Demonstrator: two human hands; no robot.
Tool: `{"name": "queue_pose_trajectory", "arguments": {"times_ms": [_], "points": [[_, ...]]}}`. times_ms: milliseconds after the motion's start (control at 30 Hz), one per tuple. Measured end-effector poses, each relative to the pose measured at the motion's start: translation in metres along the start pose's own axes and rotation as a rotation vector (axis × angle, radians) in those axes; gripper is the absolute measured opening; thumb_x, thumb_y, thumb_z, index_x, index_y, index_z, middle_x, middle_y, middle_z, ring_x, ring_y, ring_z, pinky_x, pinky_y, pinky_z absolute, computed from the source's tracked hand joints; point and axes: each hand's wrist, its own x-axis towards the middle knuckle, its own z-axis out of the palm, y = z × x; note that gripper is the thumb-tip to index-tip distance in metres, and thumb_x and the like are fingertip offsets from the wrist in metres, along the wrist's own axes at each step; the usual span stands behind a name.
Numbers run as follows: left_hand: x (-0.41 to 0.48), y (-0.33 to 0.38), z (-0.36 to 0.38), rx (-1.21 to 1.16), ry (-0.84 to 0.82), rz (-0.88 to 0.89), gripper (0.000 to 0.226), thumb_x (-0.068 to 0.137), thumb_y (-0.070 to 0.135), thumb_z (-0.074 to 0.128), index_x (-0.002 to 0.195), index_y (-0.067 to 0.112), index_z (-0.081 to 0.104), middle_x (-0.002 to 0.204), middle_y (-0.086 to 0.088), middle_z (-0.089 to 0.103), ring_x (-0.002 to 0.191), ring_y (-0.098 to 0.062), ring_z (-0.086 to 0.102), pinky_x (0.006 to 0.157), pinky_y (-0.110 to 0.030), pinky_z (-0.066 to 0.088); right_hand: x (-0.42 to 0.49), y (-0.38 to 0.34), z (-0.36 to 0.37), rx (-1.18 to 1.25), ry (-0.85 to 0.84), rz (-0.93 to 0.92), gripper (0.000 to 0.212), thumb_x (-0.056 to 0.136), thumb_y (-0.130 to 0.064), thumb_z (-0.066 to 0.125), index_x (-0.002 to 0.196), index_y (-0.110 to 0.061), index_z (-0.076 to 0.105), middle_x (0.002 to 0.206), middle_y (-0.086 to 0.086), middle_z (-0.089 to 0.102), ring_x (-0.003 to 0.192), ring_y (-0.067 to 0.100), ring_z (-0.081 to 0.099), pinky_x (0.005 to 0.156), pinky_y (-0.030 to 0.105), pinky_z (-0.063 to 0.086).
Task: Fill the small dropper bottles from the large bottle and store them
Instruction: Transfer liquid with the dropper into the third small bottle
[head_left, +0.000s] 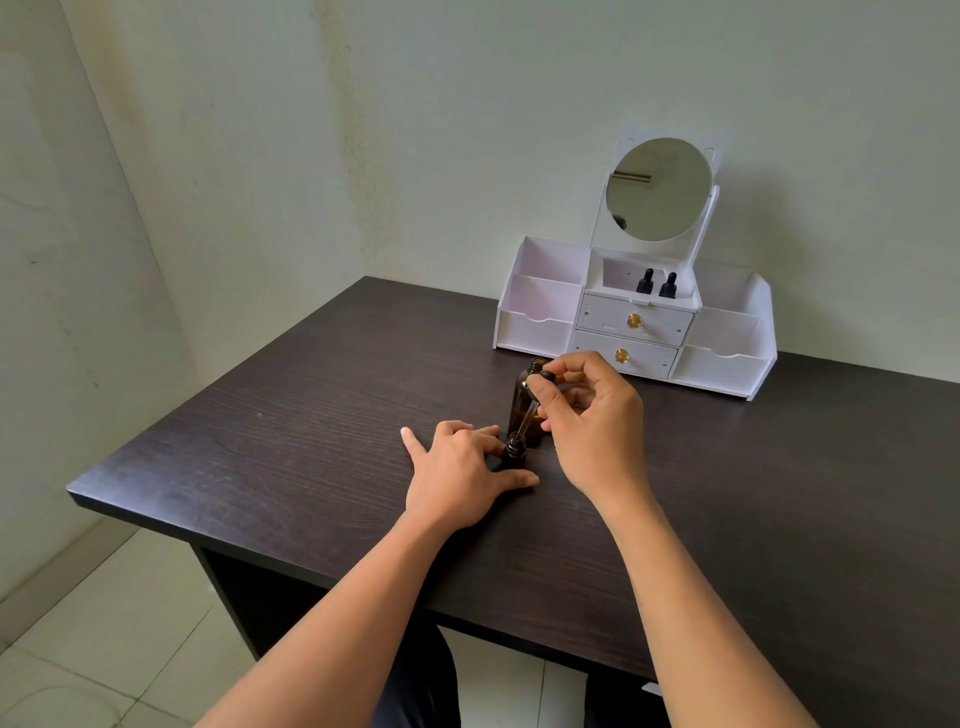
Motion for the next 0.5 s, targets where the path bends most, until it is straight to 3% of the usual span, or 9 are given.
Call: {"name": "queue_pose_trajectory", "arguments": {"times_ms": [267, 367, 500], "points": [[0.0, 0.001, -0.001, 0.001, -0.002, -0.006, 0.059, 0.075, 0.074, 0.064, 0.116, 0.033, 0.071, 0.145, 0.018, 0.05, 0.142, -0.01, 0.024, 0.112, -0.071, -0.012, 0.0, -0.001, 0.001, -0.019, 0.0, -0.014, 0.015, 0.087, -0.026, 0.076, 0.097, -0.025, 0.064, 0.086, -0.01, 0.067, 0.078, 0.015, 0.07, 0.065, 0.046, 0.061], [0.0, 0.002, -0.002, -0.006, -0.008, -0.011, 0.061, 0.075, 0.073, 0.064, 0.119, 0.031, 0.07, 0.146, 0.018, 0.049, 0.143, -0.01, 0.024, 0.112, -0.07, -0.012, 0.007, -0.01, -0.004, 0.013, 0.075, -0.062, 0.025, 0.087, -0.022, 0.075, 0.109, -0.023, 0.062, 0.089, -0.009, 0.067, 0.076, 0.018, 0.07, 0.064, 0.045, 0.061], [0.0, 0.0, -0.002, -0.026, -0.013, -0.018, 0.063, 0.074, 0.074, 0.065, 0.121, 0.031, 0.069, 0.146, 0.018, 0.049, 0.143, -0.008, 0.023, 0.112, -0.07, -0.012, 0.028, -0.018, -0.011, 0.044, 0.183, -0.115, 0.021, 0.089, -0.023, 0.072, 0.108, -0.019, 0.063, 0.093, -0.01, 0.065, 0.076, 0.023, 0.071, 0.064, 0.048, 0.06]]}}
